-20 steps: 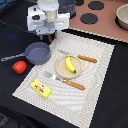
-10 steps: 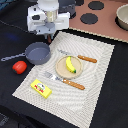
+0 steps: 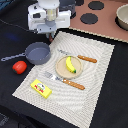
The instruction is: Interact with the objects in diverse but meaningful ways.
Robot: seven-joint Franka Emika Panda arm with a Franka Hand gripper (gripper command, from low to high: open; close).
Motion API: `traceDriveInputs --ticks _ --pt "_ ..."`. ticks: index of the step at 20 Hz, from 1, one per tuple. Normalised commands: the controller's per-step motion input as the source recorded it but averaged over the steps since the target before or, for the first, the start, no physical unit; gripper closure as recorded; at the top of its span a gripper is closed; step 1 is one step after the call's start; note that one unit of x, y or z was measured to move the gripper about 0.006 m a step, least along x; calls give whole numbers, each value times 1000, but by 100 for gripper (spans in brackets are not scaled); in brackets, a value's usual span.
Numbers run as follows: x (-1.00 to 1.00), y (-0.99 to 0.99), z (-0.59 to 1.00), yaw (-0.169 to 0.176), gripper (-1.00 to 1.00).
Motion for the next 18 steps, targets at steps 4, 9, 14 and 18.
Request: traceDriveInputs --ticks 4,9,14,18 --pt "119 0 947 -15 100" --pt "191 -181 684 -3 100" --pt "297 -518 454 0 100" --pt "324 -830 435 0 100"
